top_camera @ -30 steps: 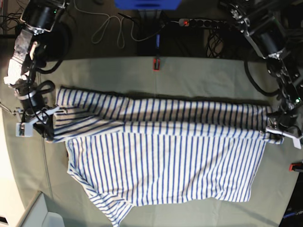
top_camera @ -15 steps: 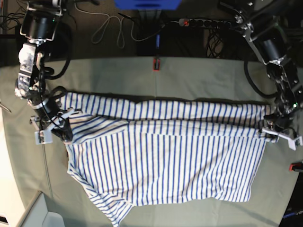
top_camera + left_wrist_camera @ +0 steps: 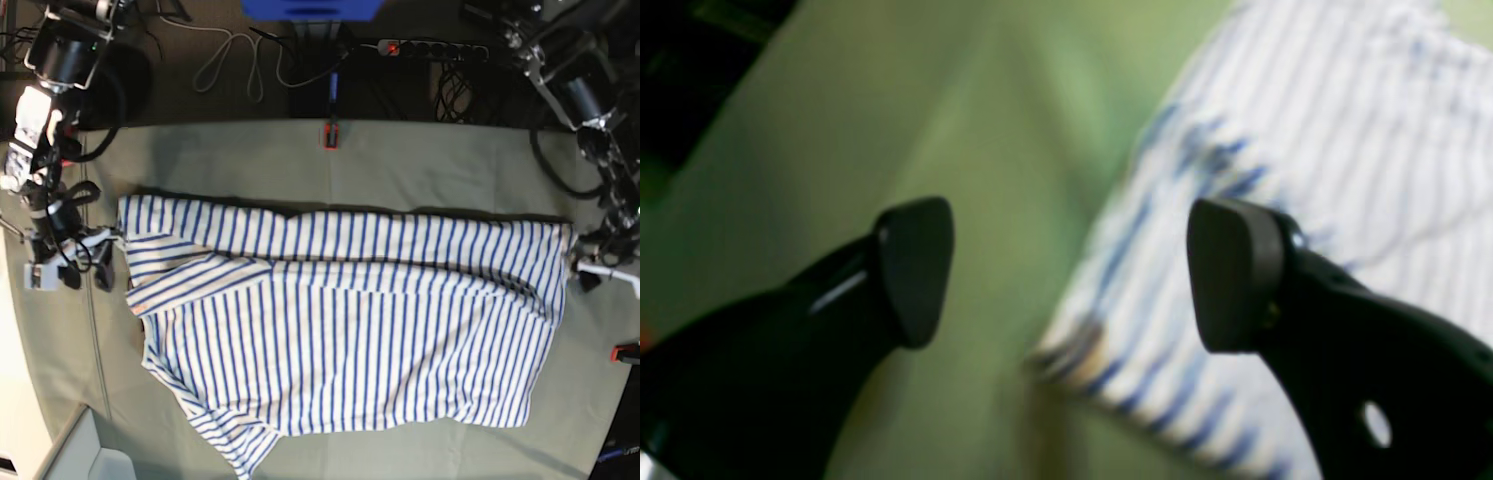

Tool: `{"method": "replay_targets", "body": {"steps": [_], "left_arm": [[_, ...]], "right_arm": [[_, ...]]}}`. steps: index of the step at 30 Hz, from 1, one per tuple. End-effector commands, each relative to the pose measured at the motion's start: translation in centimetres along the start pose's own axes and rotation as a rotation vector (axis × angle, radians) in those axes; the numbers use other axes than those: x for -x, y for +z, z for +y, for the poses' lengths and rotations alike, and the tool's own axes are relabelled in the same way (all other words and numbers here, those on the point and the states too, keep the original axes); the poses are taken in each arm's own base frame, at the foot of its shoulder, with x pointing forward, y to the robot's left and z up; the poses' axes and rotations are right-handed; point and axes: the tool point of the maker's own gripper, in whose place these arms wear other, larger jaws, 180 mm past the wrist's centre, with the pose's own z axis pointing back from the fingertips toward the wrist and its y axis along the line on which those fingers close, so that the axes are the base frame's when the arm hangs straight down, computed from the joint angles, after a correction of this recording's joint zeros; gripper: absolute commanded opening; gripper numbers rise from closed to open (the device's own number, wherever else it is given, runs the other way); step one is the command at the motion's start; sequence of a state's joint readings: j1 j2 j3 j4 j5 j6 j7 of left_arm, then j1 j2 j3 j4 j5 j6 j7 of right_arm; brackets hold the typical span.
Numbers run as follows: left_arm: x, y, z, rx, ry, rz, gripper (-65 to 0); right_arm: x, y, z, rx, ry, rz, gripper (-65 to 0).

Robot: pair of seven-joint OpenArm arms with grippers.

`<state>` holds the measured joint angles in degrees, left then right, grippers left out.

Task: Layout the t-shirt on the table in an organized manner, then fold the t-shirt properly
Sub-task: 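Fold the held edge over the shirt body with both grippers, then regrasp the folded edge with both grippers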

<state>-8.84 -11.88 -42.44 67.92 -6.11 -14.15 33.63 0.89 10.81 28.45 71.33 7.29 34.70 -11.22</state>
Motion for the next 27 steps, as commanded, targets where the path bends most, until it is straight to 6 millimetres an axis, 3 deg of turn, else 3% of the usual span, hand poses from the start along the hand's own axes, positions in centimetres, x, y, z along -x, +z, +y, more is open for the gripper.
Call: {"method": "replay_targets", "body": {"steps": [1, 5, 9, 14, 19, 22, 27], "left_arm": [[-1.1, 0.2, -0.2, 0.016, -0.006, -0.035, -12.2], [1.8, 0.4, 0.7, 0.003, -0.012, 0.020, -12.2], [4.0, -0.2, 0.2, 0.013, 0.015, 0.075, -12.2], [4.8, -0.8, -0.5, 0.027, 0.034, 0.099, -12.4], [6.4, -1.4, -0.8, 0.034, 0.054, 0.146, -12.9], [6.4, -1.4, -0.8, 0.034, 0.056, 0.148, -22.8], [5.6, -1.6, -1.4, 0.041, 0.071, 0.041, -54.8]], "right_arm": [[-1.6, 0.6, -0.7, 0.012, 0.010, -0.053, -28.3], [1.7, 2.6, -1.2, 0.034, 0.002, 0.010, -28.3], [4.5, 3.7, -0.6, 0.030, -0.021, 0.067, -28.3], [6.4, 4.6, 0.0, 0.028, -0.037, 0.103, -28.3], [6.8, 4.7, 0.0, 0.027, -0.043, 0.111, -28.2], [7.1, 5.1, 0.0, 0.029, -0.039, 0.120, -28.2], [7.1, 5.5, 0.9, 0.018, -0.035, 0.112, -28.1]]}}
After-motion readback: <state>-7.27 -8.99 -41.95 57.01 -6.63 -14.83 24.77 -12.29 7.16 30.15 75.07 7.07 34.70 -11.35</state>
